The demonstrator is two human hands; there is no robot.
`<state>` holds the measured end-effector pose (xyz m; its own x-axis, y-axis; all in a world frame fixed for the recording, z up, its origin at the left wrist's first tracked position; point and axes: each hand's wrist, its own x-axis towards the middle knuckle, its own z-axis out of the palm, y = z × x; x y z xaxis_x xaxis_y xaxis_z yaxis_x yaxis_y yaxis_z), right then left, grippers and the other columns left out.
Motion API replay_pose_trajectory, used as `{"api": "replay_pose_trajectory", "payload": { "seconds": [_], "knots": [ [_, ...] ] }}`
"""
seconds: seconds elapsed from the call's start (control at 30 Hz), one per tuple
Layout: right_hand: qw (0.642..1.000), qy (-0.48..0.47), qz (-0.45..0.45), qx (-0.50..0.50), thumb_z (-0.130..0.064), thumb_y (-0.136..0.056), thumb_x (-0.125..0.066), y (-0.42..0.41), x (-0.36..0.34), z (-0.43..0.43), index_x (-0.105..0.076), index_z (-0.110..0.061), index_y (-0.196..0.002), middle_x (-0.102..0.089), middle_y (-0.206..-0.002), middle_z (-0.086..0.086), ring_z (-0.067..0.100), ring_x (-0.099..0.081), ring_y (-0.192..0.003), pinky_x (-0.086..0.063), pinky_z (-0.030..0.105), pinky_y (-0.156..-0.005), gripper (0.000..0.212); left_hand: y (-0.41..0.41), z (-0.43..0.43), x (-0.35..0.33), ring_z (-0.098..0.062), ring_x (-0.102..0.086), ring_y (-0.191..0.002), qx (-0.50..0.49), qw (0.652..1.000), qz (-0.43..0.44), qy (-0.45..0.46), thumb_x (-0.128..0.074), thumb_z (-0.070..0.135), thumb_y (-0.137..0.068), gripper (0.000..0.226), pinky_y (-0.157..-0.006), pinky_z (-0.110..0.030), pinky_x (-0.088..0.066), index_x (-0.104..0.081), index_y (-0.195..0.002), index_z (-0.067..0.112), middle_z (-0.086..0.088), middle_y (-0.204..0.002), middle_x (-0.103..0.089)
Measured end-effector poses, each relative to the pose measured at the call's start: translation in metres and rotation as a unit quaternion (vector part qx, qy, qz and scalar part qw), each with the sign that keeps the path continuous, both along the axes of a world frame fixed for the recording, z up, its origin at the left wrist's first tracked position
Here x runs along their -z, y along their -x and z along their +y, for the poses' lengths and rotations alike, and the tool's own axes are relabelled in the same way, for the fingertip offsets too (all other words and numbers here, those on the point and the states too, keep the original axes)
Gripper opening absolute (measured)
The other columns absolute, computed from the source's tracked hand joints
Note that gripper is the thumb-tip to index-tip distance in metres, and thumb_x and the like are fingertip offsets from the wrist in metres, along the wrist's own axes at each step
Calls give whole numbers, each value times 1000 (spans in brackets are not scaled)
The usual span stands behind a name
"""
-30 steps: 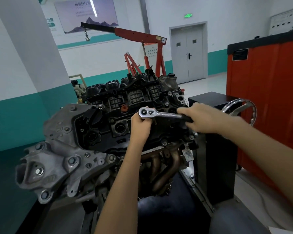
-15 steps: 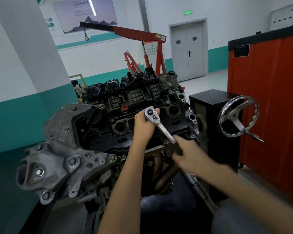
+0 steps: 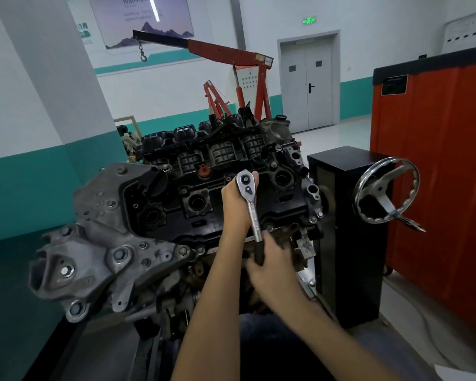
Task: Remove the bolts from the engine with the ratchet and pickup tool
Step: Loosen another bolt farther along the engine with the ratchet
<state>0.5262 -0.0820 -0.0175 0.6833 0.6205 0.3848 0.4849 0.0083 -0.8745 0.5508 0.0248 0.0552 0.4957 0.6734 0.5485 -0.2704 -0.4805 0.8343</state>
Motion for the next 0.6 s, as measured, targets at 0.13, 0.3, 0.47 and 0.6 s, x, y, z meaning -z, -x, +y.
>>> {"api": "replay_pose_trajectory", "payload": {
  "seconds": [0.13,0.3,0.47,0.6],
  "knots": [
    [998,42,-40,-25,-3,-81,-55,-15,-5,-9,-49,-25,-87,-51,-63,2,4,-50,-46,-37,13,-43,23,4,10,-1,-7,-33,-59,22,999,38,-4,-60,16,-96,43,-60,-19,-31,-35,-62,21,11,-57,-34],
    [935,225,-271,-38,-7,-86,-59,-110,-65,-62,-47,-34,-92,-55,-72,-1,13,-58,-59,-44,21,-51,31,4,10,-7,0,-37,-49,29,993,75,-84,-53,1,-90,38,-54,-21,-31,-63,-60,22,15,-47,-47],
    [851,257,-456,40,-18,-86,-57,-122,-98,-52,-47,-24,-98,-39,-64,-8,10,-41,-55,-31,24,-49,16,9,16,-1,-5,-46,-62,43,999,14,-8,-56,4,-94,46,-69,-23,-41,-50,-56,28,15,-55,-48],
    [966,142,-214,20,-12,-80,-58,-67,-31,-45,-41,-30,-79,-51,-65,3,22,-52,-56,-45,33,-52,25,6,7,5,-11,-30,-61,48,999,7,-13,-57,16,-97,44,-64,-27,-32,-31,-62,20,13,-56,-31]
  ]
}}
